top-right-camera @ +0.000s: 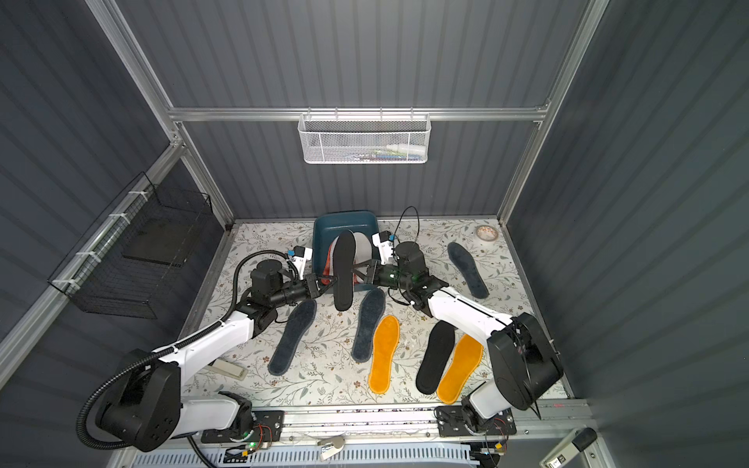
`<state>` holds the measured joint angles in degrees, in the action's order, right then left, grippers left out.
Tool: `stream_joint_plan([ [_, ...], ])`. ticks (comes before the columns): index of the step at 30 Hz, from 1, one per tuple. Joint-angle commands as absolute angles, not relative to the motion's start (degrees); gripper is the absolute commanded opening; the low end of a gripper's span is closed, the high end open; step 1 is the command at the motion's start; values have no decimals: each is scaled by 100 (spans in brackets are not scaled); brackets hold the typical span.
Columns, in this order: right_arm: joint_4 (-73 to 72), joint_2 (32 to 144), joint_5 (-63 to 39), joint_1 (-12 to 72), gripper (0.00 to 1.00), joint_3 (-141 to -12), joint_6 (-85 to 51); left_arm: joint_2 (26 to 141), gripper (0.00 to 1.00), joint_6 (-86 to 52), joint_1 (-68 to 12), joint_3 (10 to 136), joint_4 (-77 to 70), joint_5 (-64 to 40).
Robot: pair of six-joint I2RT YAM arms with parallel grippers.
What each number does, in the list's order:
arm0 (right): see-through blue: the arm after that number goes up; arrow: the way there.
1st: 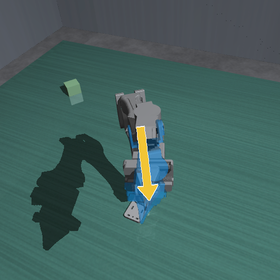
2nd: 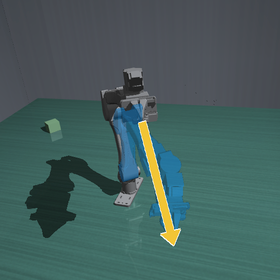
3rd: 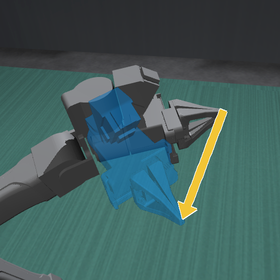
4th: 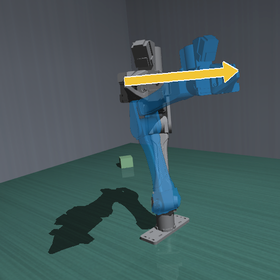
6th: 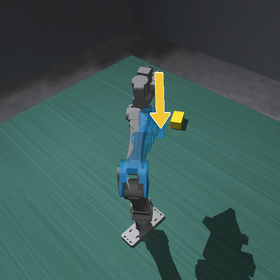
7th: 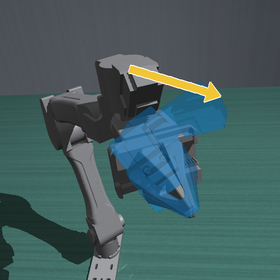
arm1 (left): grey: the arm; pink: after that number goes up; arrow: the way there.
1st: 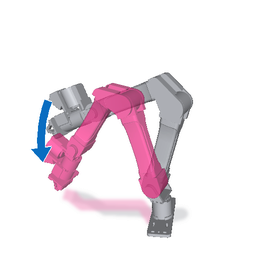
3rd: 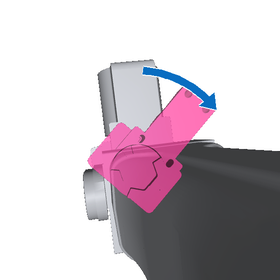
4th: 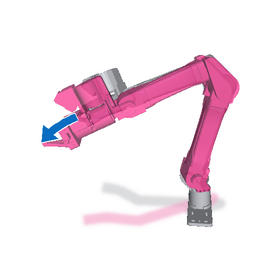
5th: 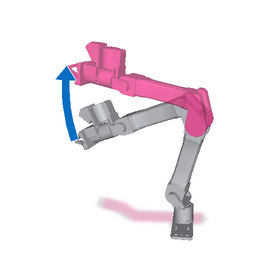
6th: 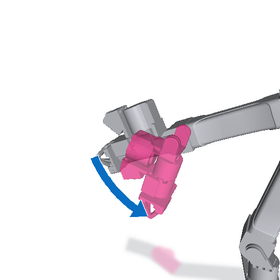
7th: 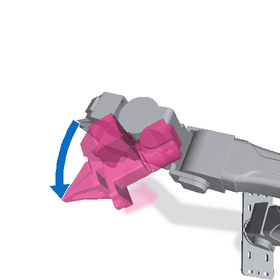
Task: Put the insoles into the storage box
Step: Pick up the insole from the center of the board.
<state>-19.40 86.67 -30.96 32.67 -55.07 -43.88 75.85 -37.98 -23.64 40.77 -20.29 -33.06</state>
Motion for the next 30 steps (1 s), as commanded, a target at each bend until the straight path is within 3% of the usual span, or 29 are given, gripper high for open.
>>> stream_joint_plan([
  [1,-1826,8488,-2946,3279,0,-5598,-4281,7397,56,-3621,-2417,4289,-1861,-3226],
  [4,-1695,8418,-2888,3228,0,-5629,-4173,7278,98,-3571,-2416,4280,-1756,-3097],
  [5,-1651,8398,-2867,3207,0,-5636,-4145,7216,100,-3560,-2417,4265,-1741,-3049],
  [14,-1218,8640,-2666,3038,0,-6080,-3910,6360,100,-3201,-2417,4220,-668,-1999],
  [30,-547,11213,-2661,2773,0,-8777,-3562,4942,100,-2992,-2417,3929,960,-773],
])
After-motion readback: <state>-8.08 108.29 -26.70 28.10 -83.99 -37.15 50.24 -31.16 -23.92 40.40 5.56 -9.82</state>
